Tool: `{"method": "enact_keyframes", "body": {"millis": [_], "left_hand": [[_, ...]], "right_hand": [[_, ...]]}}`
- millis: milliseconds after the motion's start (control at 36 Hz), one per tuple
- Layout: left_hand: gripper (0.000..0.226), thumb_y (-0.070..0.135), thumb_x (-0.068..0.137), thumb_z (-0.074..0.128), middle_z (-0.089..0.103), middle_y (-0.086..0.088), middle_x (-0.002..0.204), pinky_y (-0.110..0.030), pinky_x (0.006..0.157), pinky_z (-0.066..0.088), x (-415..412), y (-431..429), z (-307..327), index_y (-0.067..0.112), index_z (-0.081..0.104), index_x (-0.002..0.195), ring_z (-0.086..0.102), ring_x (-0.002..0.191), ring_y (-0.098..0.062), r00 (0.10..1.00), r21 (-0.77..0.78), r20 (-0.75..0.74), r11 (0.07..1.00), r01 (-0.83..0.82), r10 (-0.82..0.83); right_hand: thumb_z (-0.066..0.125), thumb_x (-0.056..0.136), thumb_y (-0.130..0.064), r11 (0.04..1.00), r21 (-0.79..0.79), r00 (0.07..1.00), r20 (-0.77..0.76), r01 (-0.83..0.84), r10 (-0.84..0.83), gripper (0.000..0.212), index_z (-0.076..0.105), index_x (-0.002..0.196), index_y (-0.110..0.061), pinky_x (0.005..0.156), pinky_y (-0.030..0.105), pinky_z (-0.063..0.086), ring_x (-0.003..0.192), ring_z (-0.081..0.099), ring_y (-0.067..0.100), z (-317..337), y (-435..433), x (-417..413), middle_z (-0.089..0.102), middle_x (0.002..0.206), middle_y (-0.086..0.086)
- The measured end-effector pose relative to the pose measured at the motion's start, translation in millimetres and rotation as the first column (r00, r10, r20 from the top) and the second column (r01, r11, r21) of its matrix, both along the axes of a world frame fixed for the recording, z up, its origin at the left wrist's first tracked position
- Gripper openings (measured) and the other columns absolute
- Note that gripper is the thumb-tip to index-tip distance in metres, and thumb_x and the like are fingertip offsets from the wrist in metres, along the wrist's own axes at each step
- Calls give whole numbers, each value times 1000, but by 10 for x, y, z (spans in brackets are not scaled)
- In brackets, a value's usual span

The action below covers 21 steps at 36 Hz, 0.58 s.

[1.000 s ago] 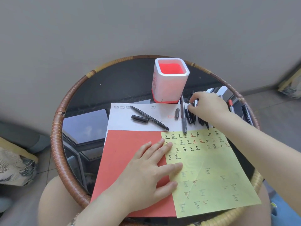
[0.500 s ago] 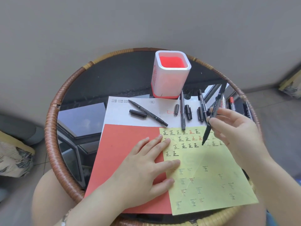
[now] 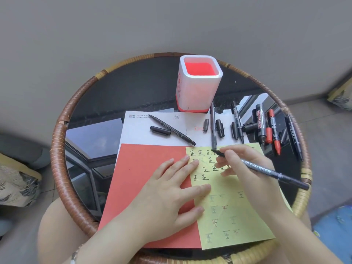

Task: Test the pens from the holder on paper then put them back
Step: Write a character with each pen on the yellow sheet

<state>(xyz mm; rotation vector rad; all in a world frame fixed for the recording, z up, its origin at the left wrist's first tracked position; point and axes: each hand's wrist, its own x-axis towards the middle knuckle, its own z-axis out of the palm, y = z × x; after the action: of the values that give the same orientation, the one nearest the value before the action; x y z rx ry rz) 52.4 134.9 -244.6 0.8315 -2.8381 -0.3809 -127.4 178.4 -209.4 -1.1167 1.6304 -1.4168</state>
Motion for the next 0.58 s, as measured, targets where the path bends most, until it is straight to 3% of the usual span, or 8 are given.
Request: {"method": "enact_keyframes", "body": {"millis": [139,333,472,583], "left_hand": [[37,51,83,43,46,-7,140,-39,107,20,-6,-1,0,41,58,116,38,133,-23,1000,10,-6,1000,-3,4],[38,51,83,43,45,-7,141,-38,108,19,-4,2,3,42,58,116,38,133,-23,1000,13,-5,1000,-4,4],[38,51,84,41,44,-7,142,-39,108,18,-8,1,7,41,58,117,36,134,-24,1000,20,6,1000,-4,4],[37,51,84,41,44,-7,142,-40,107,18,-12,4,14,41,58,116,36,134,-25,1000,26,8,1000,-3,3]], "right_hand": [[65,71,-36,992,8,991,-59,122,-122,33,59,60,-5,49,9,40,46,53,2,-23,-35,98,61,51,-3],[67,79,-13,946,-13,925,-210,322,-318,42,45,47,1,45,10,35,35,42,6,-220,-50,84,47,34,2],[62,78,-7,943,-25,917,-227,331,-328,36,46,49,4,48,13,36,37,41,9,-244,-67,91,49,41,17],[63,77,-9,948,-36,912,-264,317,-315,35,47,48,1,49,15,36,44,46,24,-270,-80,100,52,46,19]]}}
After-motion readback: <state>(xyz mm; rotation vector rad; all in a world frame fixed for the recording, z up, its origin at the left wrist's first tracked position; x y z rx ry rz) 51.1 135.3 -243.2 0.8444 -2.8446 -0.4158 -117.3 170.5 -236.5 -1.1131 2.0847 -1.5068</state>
